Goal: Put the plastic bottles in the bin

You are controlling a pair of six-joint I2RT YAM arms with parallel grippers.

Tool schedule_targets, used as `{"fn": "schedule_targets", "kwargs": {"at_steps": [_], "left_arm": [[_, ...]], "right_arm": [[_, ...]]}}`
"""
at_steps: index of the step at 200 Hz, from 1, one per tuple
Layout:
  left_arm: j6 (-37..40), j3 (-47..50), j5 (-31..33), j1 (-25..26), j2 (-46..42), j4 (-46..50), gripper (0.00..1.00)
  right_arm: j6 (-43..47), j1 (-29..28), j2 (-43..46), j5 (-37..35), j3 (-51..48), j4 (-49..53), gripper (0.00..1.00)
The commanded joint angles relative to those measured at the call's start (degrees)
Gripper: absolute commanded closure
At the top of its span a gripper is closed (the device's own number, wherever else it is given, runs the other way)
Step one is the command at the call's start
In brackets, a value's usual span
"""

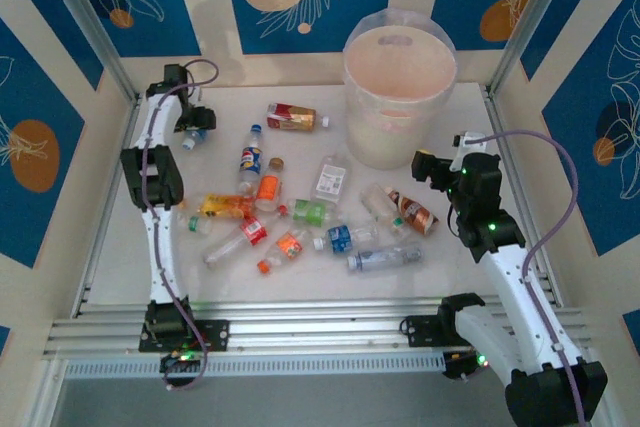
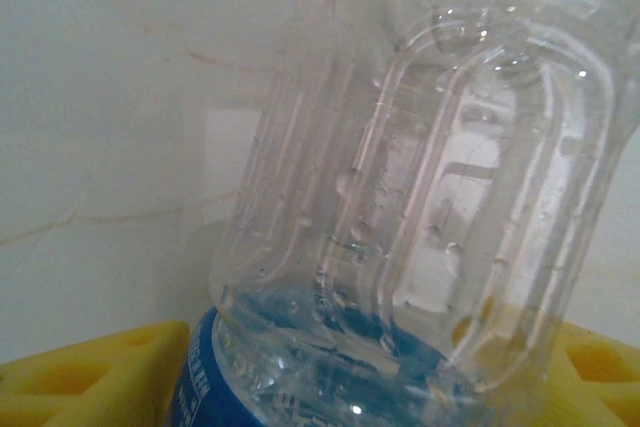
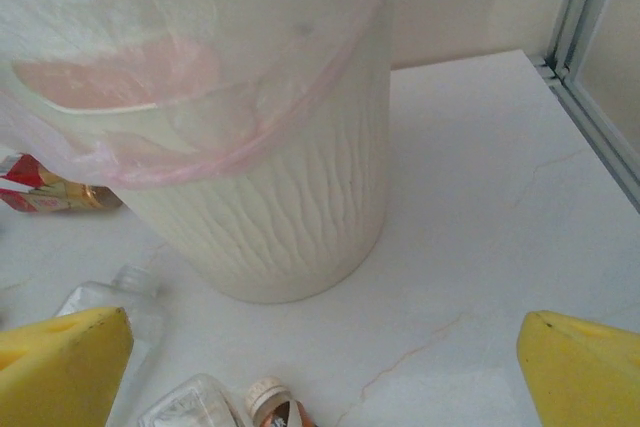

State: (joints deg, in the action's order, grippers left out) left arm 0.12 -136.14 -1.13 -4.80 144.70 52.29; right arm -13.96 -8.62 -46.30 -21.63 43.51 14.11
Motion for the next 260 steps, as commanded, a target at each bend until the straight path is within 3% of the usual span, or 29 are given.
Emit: {"fn": "schedule_targets", "kwargs": {"at_steps": [1, 79, 137, 176, 233, 260], "left_arm": [[-0.1, 4.4, -1.6, 1.2, -9.6, -3.0, 0.65], [-3.1, 28.7, -1.7, 9.0, -35.3, -16.4, 0.68], [-8.1, 38.9, -6.2, 19.9, -51.2, -25.9, 0.69], [-10.8, 39.8, -10.2, 27.9, -54.7, -31.0, 0.68], [-8.9, 39.3, -15.2, 37.7, -55.8, -38.7, 0.67], [-6.8, 40.0, -17.9, 40.4, -55.3, -42.7, 0.66]], "right_arm": [[-1.0, -0.6, 0.8, 0.5, 3.9, 1.7, 0.01], [-3.2, -1.3, 1.5, 4.6, 13.5, 11.2, 0.01], [-7.2, -1.5, 1.2, 10.5, 20.3, 16.1, 0.01], [-10.5, -1.4, -1.1, 16.9, 24.7, 15.5, 0.01], [-18.9, -1.5, -12.1, 38.3, 35.2, 6.8, 0.01], [-22.6, -2.5, -18.5, 43.4, 39.3, 2.2, 0.01]]}}
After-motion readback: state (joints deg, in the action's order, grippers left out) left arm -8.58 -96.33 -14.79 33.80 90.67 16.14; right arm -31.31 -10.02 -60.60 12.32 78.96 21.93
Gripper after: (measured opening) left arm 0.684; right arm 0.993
